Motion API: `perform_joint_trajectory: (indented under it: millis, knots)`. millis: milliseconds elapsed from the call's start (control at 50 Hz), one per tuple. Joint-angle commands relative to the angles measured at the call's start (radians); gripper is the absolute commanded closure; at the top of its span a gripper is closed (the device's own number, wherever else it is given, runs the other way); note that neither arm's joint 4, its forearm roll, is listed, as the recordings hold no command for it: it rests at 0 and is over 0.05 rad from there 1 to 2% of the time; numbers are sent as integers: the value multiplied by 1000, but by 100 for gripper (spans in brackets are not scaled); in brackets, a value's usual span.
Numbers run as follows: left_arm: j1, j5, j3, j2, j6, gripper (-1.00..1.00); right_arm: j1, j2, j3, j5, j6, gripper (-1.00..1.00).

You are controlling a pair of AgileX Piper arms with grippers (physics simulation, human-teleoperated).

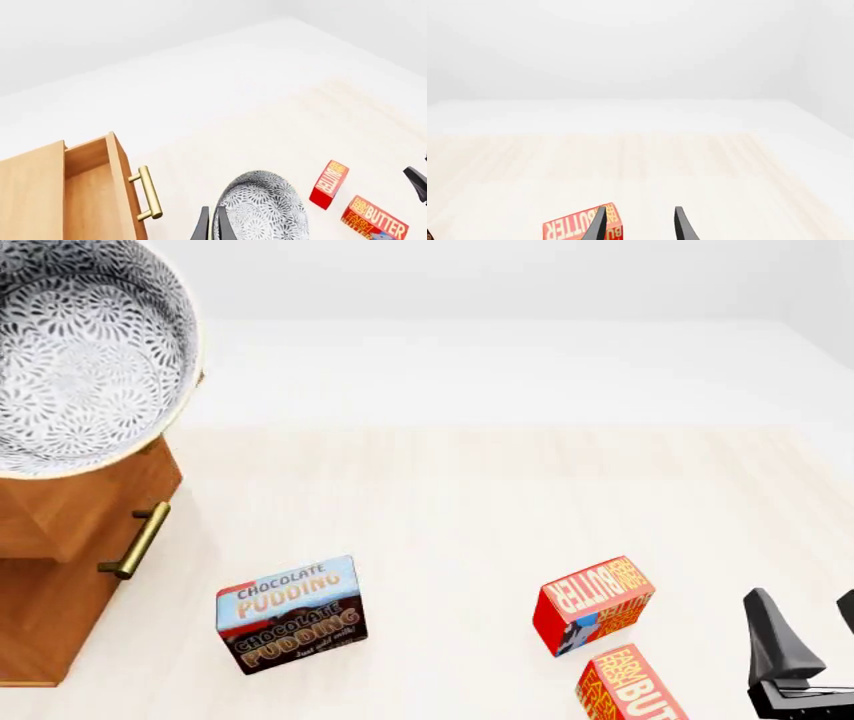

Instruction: Put the bowl in the top drawer of the cabinet.

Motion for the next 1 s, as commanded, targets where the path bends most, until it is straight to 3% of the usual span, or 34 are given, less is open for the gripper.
perform_joint_trajectory:
  millis: [20,640,780,1000]
  knots:
    - [42,19,-32,-12,10,100,0,-1,0,0,0,-100]
    - [51,13,-39,-17,25,100,3,-23,-1,8,-8,-100]
    - [69,27,-62,17,-44,100,6,-21,-1,8,-9,-100]
    - [88,32,-126,73,-96,100,5,-22,-1,8,-9,-100]
